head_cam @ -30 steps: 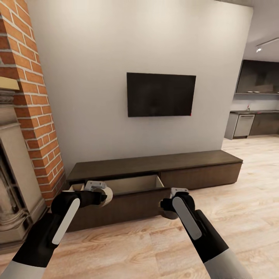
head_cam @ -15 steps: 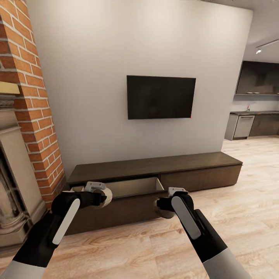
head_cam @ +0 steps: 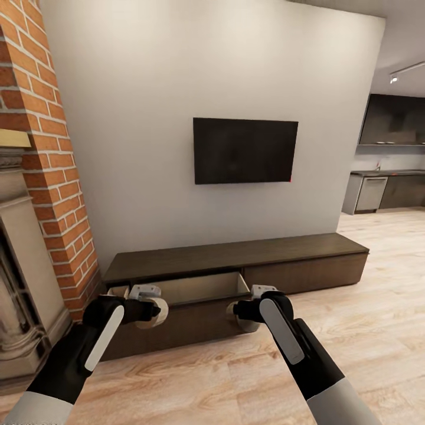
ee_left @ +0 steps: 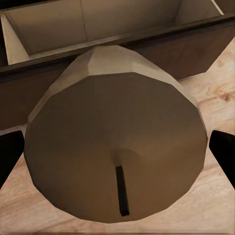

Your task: Place each of the two pumpkins and all three candles from the living room inside a cabinet in the living room (use any cabinet), then make sure every cabinet is closed, and position the cauldron so it is next to a table in the living room.

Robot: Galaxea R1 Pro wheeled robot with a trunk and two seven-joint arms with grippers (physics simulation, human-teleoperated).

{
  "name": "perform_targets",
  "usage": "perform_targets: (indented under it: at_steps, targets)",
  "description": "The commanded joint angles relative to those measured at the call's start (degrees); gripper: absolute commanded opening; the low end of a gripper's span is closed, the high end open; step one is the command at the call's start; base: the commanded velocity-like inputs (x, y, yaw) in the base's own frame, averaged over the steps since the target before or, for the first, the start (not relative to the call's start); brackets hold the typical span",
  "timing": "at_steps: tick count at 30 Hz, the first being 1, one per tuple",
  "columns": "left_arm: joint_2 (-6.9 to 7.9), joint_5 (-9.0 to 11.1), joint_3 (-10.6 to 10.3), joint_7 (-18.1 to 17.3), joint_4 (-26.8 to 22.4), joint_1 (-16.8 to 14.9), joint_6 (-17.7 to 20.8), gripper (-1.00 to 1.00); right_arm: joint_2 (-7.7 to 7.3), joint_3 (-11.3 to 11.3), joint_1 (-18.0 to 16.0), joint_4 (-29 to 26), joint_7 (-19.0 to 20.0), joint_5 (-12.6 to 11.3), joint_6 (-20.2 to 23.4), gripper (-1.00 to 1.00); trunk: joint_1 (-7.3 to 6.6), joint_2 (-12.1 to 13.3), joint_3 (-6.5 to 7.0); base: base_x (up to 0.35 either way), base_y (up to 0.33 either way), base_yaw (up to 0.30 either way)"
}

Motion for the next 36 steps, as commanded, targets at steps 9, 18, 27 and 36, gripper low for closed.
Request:
perform_targets:
  at_steps: [9, 18, 27, 36]
  targets:
    - [0.05, 0.45, -0.09, 0.4, 0.23, -0.21, 0.18, -1.0, 0.08, 0.57, -0.06, -0.04, -0.29, -0.52, 0.13, -1.0, -0.01, -0.04, -0.07, 0.141, 0.0, 0.0]
    - [0.05, 0.45, -0.09, 0.4, 0.27, -0.22, 0.18, -1.0, 0.09, 0.64, -0.06, -0.04, -0.1, -0.52, 0.1, -1.0, -0.01, -0.04, -0.07, 0.323, 0.0, 0.0]
    - [0.05, 0.45, -0.09, 0.4, 0.32, -0.22, 0.18, -1.0, 0.31, 0.64, -0.06, -0.09, 0.03, -0.57, 0.1, -1.0, -0.01, -0.04, -0.07, 0.261, 0.0, 0.0]
    - [0.05, 0.45, -0.09, 0.4, 0.26, -0.22, 0.18, -1.0, 0.77, 0.7, -0.06, -0.12, -0.04, -0.52, 0.1, -1.0, -0.01, -0.04, -0.07, 0.124, -0.001, 0.149]
